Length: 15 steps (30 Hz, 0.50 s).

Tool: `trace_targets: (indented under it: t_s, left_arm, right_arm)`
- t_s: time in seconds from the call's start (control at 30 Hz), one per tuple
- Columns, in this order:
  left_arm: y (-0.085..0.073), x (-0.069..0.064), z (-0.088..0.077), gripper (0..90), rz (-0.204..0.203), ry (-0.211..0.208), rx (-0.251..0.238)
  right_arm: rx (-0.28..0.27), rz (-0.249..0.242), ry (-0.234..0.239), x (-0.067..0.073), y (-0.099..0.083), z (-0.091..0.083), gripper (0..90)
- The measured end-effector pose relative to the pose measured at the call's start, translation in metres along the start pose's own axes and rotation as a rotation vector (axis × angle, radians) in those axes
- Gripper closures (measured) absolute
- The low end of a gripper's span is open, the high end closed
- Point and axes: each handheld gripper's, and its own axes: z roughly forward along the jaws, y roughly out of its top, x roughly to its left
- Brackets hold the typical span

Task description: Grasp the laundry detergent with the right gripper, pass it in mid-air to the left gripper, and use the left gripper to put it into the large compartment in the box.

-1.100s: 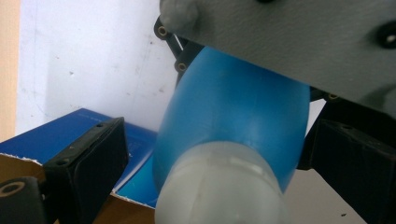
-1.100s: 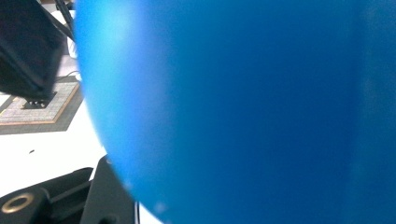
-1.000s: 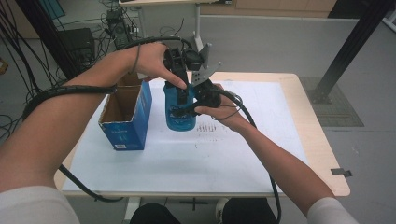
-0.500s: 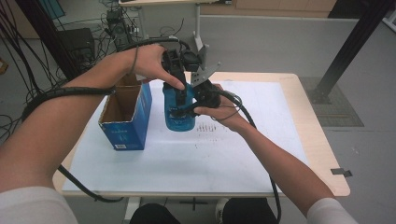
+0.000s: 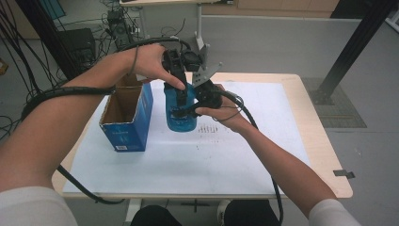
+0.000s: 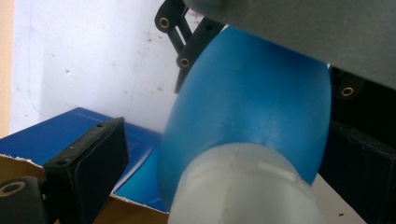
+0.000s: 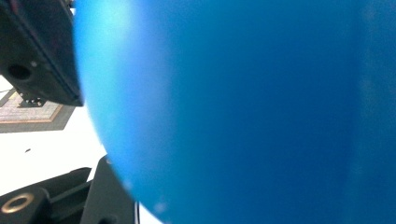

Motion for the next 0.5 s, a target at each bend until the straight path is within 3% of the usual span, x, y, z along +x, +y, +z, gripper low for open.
trace_targets:
  t_s: [0.5]
  left_arm:
    - [0.0007, -0.0011, -0.0023, 5.0, 0.001, -0.004, -0.003]
  right_arm:
    - [-0.002, -0.002, -0.004, 0.0006, 0.0012, -0.0024, 44.3]
